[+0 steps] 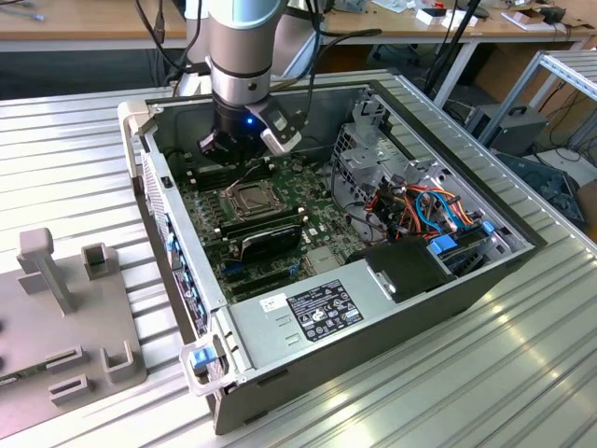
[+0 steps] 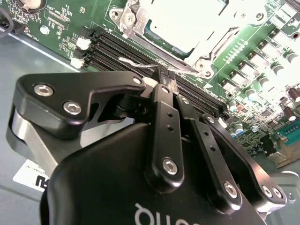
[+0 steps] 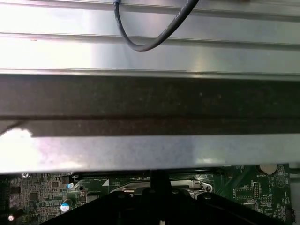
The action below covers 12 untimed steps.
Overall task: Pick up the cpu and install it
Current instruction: 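Install the first cpu locking lever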
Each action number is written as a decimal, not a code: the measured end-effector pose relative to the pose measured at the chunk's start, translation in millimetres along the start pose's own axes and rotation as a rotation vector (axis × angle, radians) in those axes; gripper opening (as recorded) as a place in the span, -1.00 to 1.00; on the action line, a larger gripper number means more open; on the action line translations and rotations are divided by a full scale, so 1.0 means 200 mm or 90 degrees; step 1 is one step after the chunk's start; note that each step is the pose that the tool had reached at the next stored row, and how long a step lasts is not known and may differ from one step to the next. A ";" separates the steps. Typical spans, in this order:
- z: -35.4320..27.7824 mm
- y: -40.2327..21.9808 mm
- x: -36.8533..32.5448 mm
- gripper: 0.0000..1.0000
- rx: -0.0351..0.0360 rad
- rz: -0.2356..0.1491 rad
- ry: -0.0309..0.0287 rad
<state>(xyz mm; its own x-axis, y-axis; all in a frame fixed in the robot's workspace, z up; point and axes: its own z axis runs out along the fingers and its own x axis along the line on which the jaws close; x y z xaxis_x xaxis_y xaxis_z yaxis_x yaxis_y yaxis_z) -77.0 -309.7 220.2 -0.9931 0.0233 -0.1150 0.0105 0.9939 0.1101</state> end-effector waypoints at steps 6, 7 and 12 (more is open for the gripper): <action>0.021 -0.002 -0.006 -0.79 0.0000 0.000 0.0000; 0.021 -0.002 -0.006 -0.79 0.0000 0.000 -0.0001; 0.028 -0.003 -0.015 -0.79 0.0000 0.000 -0.0001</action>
<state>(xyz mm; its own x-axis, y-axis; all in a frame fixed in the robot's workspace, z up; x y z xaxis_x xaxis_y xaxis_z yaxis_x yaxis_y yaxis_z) -73.3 -309.7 215.0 -0.9931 0.0234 -0.1151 0.0106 0.9939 0.1102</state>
